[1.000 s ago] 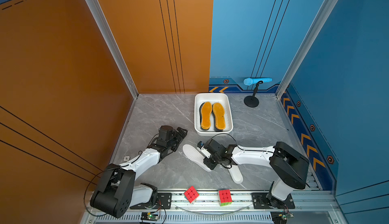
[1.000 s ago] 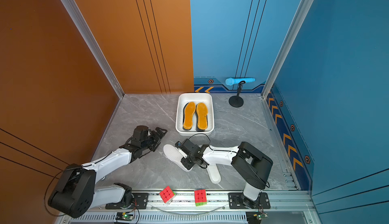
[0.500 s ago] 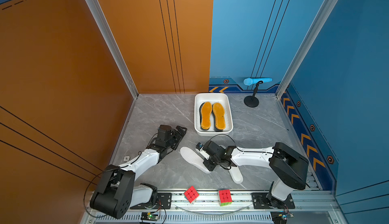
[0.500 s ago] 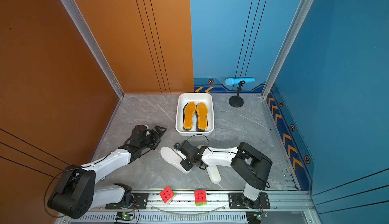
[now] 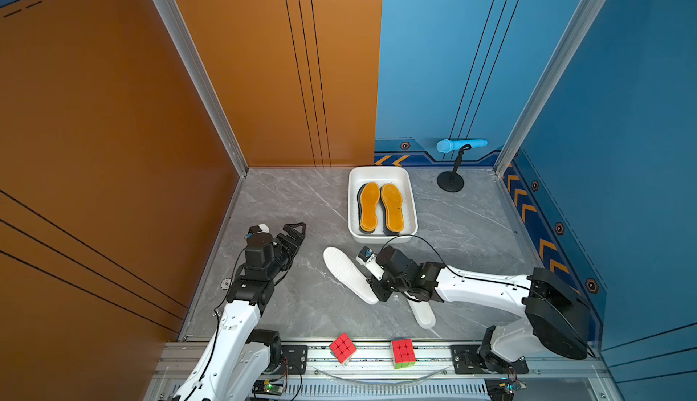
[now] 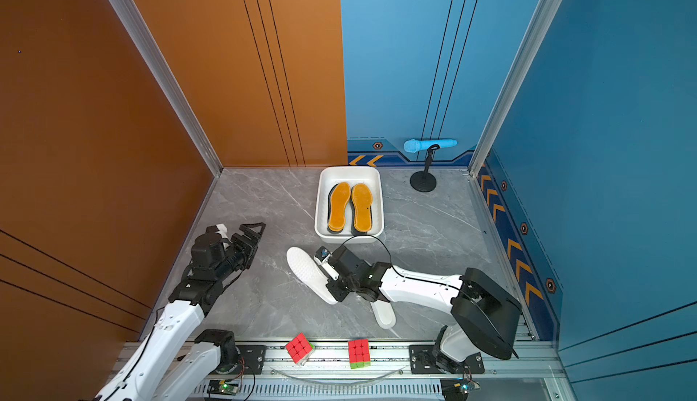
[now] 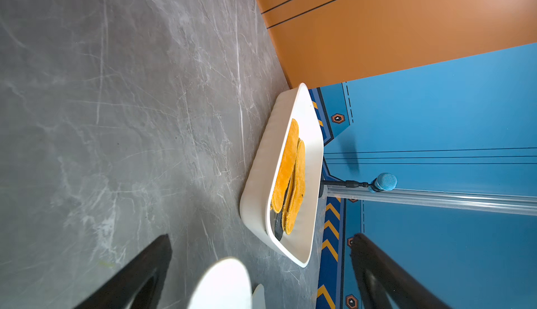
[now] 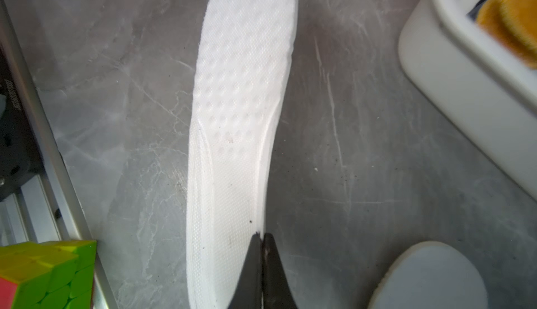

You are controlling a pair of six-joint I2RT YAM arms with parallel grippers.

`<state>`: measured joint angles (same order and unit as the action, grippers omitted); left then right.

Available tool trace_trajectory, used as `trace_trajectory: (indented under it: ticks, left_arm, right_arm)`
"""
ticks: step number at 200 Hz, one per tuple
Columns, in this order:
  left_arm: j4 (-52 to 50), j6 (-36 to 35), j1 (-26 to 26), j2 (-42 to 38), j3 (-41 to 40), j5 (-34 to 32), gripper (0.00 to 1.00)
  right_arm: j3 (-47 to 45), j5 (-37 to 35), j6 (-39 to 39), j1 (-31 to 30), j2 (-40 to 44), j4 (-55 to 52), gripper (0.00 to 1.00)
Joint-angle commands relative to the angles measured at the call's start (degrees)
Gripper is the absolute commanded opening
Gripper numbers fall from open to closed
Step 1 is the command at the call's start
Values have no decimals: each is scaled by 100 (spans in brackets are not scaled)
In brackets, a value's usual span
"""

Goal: Put the insoles into the storage box
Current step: Pick up the insole from the center of the board.

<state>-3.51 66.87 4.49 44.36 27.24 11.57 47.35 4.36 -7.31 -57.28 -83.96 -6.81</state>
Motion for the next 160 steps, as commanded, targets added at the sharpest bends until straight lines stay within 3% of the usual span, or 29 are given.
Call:
trace_trajectory:
  ticks: [1, 37, 67, 115, 160]
  left_arm:
    - [-302, -133, -48, 38, -146, 70, 98]
    - [131, -65, -58, 319, -149, 225, 98]
    - [-144, -520, -350, 719, 599, 594, 98]
    - [180, -522, -494, 1366, 1219, 907, 98]
    - [1440, -212, -499, 1790, 798, 799, 98]
  right_arm:
    - [44, 119, -16, 186, 387, 33, 0]
    - [474, 363, -462, 776, 811, -142, 0]
    - [1110, 753, -1076, 1520, 661, -189, 0]
    - [3127, 896, -1974, 2554, -636, -1073, 0]
    - [4394, 510, -2701, 2833, -1980, -1460, 0]
